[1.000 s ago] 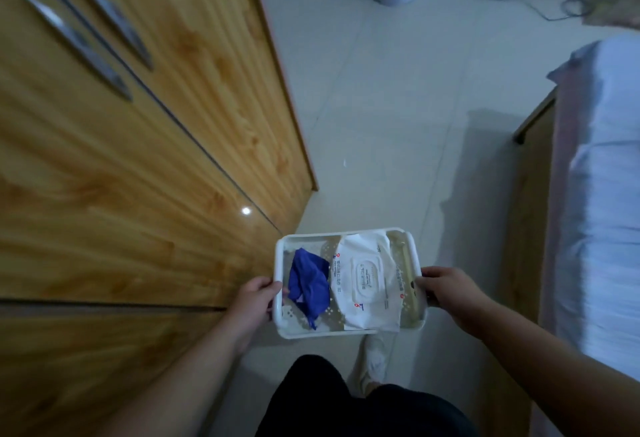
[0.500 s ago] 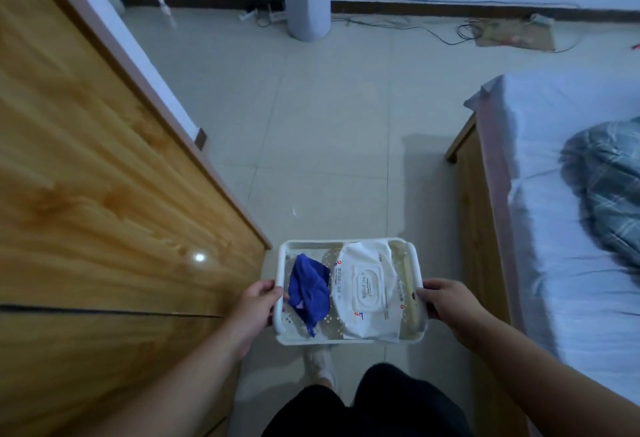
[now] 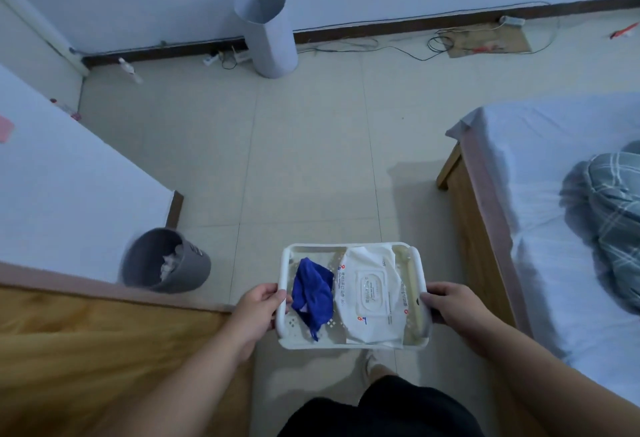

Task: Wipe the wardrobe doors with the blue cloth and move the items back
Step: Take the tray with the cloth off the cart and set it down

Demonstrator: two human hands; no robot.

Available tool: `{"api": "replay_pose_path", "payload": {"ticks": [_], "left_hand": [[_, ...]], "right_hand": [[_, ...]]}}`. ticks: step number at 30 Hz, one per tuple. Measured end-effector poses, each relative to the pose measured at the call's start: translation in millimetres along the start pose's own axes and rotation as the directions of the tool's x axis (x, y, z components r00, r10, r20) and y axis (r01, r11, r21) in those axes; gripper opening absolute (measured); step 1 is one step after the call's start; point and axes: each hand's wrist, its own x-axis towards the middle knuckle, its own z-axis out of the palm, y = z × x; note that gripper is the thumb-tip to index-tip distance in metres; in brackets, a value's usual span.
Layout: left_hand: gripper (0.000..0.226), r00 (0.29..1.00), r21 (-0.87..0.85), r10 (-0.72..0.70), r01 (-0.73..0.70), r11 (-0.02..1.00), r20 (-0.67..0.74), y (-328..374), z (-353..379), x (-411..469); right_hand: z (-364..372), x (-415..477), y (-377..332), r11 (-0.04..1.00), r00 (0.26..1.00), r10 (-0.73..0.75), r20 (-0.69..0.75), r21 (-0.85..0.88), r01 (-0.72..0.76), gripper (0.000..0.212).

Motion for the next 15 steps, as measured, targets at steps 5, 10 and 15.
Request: {"api": "replay_pose_path", "payload": {"ticks": [5, 10, 15], "left_hand": [[0.015, 1.000, 0.001, 0.028, -0.028, 1.000, -0.005, 82.0, 12.4, 37.5], [0.013, 0.999, -0.030, 0.046, -0.047, 0.998, -0.028, 152.4, 17.9, 94.7], [0.015, 0.999, -0.061, 0.047, -0.048, 0.997, -0.008, 212.7, 17.3, 180.2]], "right_hand": [[-29.3, 52.0, -82.9, 1.000, 0.999, -0.027, 0.019, -0.001, 0.027, 0.017], [-41.3, 105.9, -164.0, 0.997, 0.998, -0.063, 0.013, -0.033, 0.063, 0.017], [-36.4, 169.9, -240.3, 0.993, 0.997, -0.071, -0.043, -0.092, 0.067, 0.018]]}}
